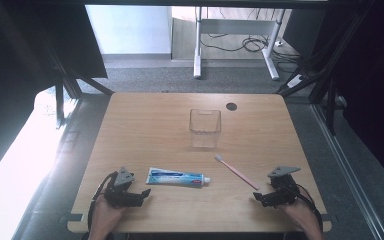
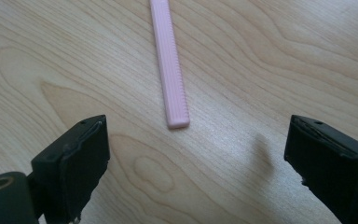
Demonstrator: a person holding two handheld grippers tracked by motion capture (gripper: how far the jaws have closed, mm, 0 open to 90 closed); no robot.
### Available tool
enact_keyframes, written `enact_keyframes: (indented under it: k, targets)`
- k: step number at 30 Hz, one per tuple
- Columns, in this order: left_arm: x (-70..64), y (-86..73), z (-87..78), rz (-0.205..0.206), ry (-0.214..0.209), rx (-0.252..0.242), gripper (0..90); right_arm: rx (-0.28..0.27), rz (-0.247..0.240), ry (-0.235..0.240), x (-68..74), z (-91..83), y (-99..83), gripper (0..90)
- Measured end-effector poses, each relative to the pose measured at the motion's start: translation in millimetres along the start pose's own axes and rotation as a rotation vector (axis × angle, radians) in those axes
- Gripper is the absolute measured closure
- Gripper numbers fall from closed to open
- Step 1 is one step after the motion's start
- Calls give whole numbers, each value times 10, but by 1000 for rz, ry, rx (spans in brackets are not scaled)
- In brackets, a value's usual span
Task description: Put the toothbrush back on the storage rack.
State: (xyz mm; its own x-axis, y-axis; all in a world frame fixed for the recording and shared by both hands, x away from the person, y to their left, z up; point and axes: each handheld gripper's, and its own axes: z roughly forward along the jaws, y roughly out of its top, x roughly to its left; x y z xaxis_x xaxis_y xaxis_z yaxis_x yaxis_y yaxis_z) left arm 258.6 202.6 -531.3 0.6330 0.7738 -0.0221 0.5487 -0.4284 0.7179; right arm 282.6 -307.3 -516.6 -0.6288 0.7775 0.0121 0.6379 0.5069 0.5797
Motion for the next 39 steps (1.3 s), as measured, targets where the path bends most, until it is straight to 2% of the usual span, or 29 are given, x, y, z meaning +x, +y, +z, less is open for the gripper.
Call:
enact_keyframes:
  k: [4, 10, 11, 14, 15, 19, 20, 22, 24, 29, 30, 34, 39]
  targets:
    - [1, 1, -1, -1, 0, -1, 136, 25, 9, 35, 11, 10, 54, 125]
    - [2, 3, 0, 0, 0, 0, 136, 74, -15, 36, 39, 34, 145, 131]
    - [6, 3, -1, 1, 0, 1, 136, 100, -14, 51, 47, 47, 192, 132]
    - [9, 3, -1, -1, -1, 2, 136, 117, -18, 62, 56, 57, 239, 133]
    - [10, 3, 0, 0, 1, 2, 136, 140, -19, 75, 63, 72, 291, 133]
    - [13, 4, -10, 1, 2, 0, 136, 163, -36, 74, 74, 92, 363, 142]
    - [15, 4, -14, 3, 3, 0, 136, 190, -49, 71, 85, 117, 415, 173]
    - [15, 4, -14, 2, 1, -1, 137, 201, -53, 71, 85, 126, 431, 191]
    - [13, 4, -12, 2, 1, 0, 137, 237, -64, 76, 92, 160, 508, 264]
    - [9, 9, -13, 7, -1, 0, 137, 278, -70, 71, 104, 200, 614, 342]
    - [8, 9, -12, 8, -1, 0, 137, 303, -80, 71, 105, 229, 666, 381]
    - [10, 10, -17, 11, -1, -1, 137, 340, -85, 74, 115, 282, 773, 424]
    - [10, 11, -21, 11, 0, -2, 137, 359, -90, 74, 129, 330, 865, 452]
